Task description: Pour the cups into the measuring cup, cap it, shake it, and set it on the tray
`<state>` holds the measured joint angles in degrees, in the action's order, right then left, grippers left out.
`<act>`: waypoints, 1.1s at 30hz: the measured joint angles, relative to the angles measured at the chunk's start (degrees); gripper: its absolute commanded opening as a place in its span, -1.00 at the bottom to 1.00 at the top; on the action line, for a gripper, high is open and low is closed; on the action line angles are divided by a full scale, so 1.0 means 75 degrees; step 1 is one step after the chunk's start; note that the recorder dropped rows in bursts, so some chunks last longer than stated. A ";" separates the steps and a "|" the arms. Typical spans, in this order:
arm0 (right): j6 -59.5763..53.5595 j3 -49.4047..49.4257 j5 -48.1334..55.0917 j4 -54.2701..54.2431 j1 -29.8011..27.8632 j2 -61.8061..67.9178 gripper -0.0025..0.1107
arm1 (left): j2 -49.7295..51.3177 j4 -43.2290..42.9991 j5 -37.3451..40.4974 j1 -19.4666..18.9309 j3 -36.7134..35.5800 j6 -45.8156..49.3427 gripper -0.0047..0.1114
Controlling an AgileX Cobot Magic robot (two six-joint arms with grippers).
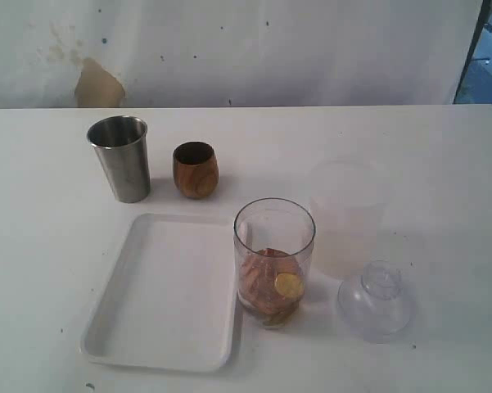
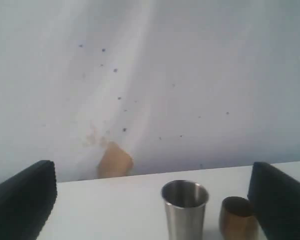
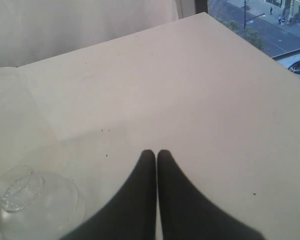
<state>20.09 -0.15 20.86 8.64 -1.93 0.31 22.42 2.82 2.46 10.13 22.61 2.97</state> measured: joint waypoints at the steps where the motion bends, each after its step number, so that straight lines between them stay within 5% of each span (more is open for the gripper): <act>1: 0.0000 0.0000 0.0000 0.0000 0.0000 0.0000 -0.96 | -0.0124 0.0000 0.0065 -0.0176 -0.0067 0.0015 0.89; 11: 0.0000 0.0000 0.0000 0.0000 0.0000 0.0000 -0.96 | -0.1453 -0.0229 0.0242 -0.2189 -0.0992 -0.0155 0.89; 33: 0.0000 0.0000 0.0000 0.0000 0.0000 0.0000 -0.96 | -0.2956 -0.0877 0.0713 -0.2404 -0.2983 -0.0339 0.89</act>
<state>20.09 -0.15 20.86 8.64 -1.93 0.31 0.26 -3.76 7.81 -7.90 0.24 0.43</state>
